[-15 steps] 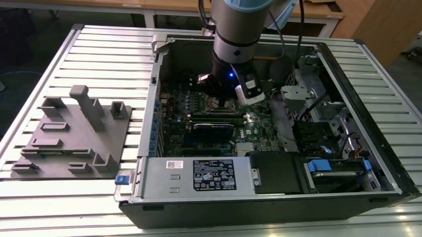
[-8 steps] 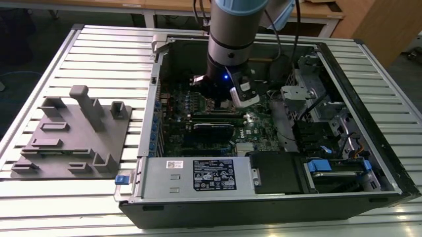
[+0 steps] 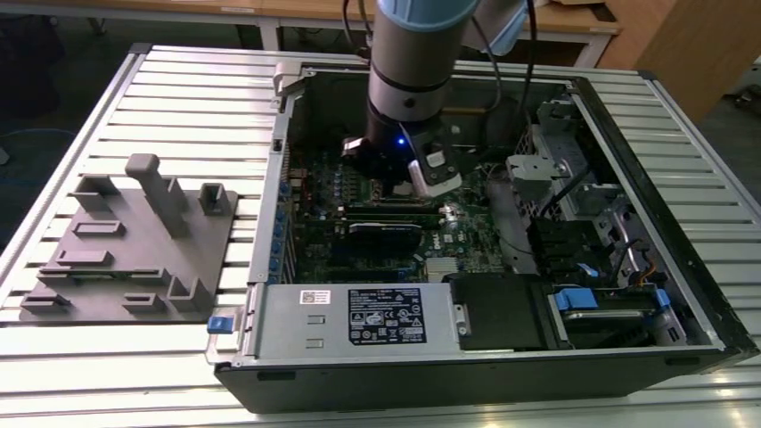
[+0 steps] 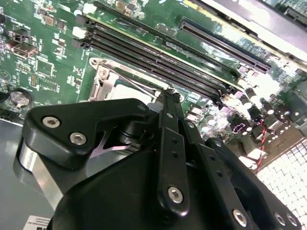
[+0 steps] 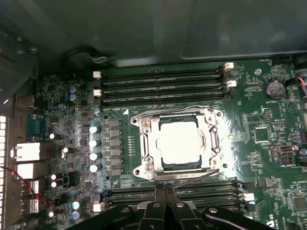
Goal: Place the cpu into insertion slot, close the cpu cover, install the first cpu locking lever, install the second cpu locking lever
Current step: 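Install the second cpu locking lever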
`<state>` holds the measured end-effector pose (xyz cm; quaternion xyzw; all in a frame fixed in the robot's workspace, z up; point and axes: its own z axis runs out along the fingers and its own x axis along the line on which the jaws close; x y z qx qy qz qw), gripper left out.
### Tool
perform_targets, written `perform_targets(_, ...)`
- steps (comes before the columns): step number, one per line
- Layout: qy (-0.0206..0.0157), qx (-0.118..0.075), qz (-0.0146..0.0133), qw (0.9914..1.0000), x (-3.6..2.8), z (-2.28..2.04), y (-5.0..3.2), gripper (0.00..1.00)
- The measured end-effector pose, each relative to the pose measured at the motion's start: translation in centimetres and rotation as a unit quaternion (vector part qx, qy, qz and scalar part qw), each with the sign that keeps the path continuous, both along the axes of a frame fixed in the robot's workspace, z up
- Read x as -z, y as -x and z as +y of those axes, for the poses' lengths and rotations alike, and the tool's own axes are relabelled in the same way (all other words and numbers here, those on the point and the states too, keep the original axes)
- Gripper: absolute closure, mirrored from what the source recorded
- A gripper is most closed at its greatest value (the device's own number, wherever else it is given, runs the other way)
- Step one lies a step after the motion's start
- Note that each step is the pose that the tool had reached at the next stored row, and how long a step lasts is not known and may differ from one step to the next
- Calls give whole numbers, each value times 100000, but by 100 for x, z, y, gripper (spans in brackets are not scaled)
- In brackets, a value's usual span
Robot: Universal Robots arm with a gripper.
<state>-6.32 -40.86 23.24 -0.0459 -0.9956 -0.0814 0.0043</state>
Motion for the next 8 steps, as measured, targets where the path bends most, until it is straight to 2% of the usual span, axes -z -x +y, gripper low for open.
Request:
perform_targets(5, -111, -3, 9, 100000, 7, -19, 20, 90)
perform_targets(8, -505, 4, 5, 99999, 7, -66, 21, 90)
